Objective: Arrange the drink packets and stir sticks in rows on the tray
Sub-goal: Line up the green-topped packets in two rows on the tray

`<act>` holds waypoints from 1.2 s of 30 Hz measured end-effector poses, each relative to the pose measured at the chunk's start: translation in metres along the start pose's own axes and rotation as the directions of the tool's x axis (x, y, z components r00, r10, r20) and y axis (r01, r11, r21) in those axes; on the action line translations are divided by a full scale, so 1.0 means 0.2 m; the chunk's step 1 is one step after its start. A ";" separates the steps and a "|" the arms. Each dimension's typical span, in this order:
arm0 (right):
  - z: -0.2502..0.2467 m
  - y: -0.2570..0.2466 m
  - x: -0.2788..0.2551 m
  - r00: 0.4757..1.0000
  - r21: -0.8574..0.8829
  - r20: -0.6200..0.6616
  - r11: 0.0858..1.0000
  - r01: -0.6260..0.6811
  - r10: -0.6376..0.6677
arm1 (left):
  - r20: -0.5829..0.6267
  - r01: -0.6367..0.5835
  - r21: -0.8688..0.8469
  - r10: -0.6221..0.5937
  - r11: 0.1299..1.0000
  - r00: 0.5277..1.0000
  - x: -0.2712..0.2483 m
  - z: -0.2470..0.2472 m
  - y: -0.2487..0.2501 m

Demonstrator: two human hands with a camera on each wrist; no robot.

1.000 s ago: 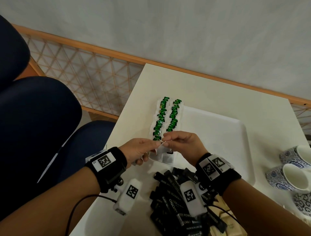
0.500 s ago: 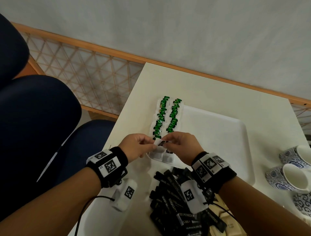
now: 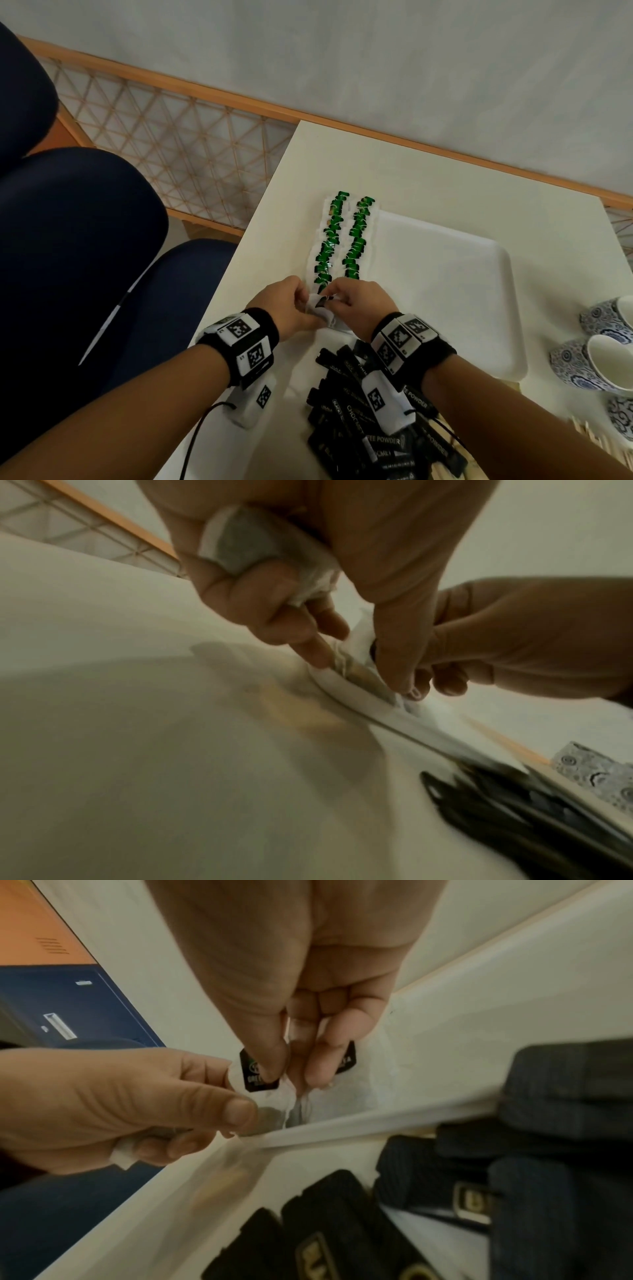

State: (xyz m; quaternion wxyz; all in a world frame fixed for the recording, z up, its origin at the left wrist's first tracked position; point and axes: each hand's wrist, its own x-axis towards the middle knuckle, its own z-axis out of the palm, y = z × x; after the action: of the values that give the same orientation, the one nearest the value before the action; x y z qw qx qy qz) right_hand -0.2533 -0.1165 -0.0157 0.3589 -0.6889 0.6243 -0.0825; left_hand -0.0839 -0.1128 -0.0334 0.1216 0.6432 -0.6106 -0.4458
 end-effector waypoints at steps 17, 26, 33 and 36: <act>-0.03 0.13 -0.14 0.989 -0.098 0.121 0.991 0.092 -0.080 | -0.025 0.074 0.052 -0.073 0.996 0.997 0.02 -0.01 0.01; -0.04 0.09 -0.13 0.994 -0.072 0.043 0.992 0.104 -0.102 | -0.084 0.111 -0.049 -0.115 0.993 0.990 0.01 -0.05 -0.01; -0.08 -0.07 -0.13 0.987 0.229 -0.101 0.962 0.148 -0.127 | 0.214 0.284 -0.726 -0.186 0.626 0.959 -0.06 -0.15 0.17; -0.07 -0.12 -0.12 0.983 0.175 -0.077 0.969 0.175 -0.164 | 0.285 0.319 -0.756 -0.152 0.572 0.946 -0.08 -0.13 0.22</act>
State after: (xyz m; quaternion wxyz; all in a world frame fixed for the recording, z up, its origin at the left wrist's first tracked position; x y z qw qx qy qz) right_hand -0.2462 -0.1017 0.0168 0.3923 -0.7015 0.5637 -0.1905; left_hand -0.0933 -0.1194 0.0196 0.2749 0.5524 -0.2662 -0.7405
